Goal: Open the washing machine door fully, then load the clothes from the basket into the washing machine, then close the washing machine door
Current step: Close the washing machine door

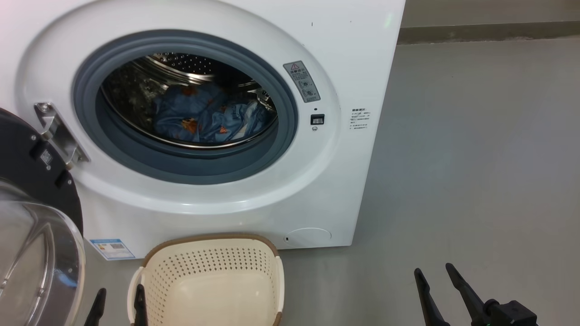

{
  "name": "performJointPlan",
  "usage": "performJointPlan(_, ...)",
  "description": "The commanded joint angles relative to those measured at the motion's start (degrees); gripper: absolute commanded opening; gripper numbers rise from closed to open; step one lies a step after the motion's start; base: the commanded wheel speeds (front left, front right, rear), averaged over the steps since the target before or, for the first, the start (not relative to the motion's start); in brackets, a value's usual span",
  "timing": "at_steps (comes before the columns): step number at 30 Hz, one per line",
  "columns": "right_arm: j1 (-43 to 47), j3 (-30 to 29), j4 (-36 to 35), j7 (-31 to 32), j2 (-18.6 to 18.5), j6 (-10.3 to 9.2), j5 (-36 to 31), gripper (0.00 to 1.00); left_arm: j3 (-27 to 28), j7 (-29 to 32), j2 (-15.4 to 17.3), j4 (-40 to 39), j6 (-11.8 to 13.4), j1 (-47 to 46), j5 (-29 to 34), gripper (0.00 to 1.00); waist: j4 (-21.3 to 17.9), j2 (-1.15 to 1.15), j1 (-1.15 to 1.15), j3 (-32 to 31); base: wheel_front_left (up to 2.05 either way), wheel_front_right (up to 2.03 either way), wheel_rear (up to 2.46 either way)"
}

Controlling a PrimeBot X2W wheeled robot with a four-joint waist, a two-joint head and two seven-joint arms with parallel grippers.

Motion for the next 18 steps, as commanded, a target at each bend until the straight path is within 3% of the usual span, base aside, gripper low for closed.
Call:
performJointPlan(1, -1.1, 1.3, -1.3, -0.3, -0.4, 0.08, -0.6, 1.00, 1.8, -0.3, 0.2, -1.2, -0.1, -2.7, -0.5, 1.00, -0.1, 0.00, 0.00, 0.1, 0.00, 0.00, 0.00)
performJointPlan(18, -1.1, 1.8, -1.2, -0.3, -0.4, 0.08, -0.3, 1.00, 1.9, -0.3, 0.2, -0.8, -0.1, -3.0, 0.1, 1.00, -0.1, 0.00, 0.00, -0.2, 0.00, 0.00, 0.00)
